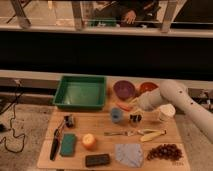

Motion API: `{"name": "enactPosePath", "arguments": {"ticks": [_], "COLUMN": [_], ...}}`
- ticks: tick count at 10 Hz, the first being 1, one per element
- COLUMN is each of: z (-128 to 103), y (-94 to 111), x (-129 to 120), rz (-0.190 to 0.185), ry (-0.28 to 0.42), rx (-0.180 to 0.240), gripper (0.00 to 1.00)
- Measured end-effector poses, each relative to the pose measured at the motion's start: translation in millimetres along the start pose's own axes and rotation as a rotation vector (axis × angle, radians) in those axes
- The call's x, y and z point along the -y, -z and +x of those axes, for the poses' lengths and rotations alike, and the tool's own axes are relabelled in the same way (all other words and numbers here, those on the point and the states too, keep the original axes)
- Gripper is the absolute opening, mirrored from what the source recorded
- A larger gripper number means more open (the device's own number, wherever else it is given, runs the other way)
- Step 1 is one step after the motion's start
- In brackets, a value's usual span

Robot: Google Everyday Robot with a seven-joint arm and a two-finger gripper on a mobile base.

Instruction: Place pepper in metal cup

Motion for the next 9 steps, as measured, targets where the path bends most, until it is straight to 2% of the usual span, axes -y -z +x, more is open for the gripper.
{"name": "enactPosePath", "arguments": {"ticks": [5, 9], "z": [14.8, 23.3], "y": [16.2, 22.2], "x": [5.6, -2.0], "rz": [0.031, 0.021], "ry": [-0.007, -0.010], "rx": [-0.034, -0.066], "gripper": [0.00, 0.00]}}
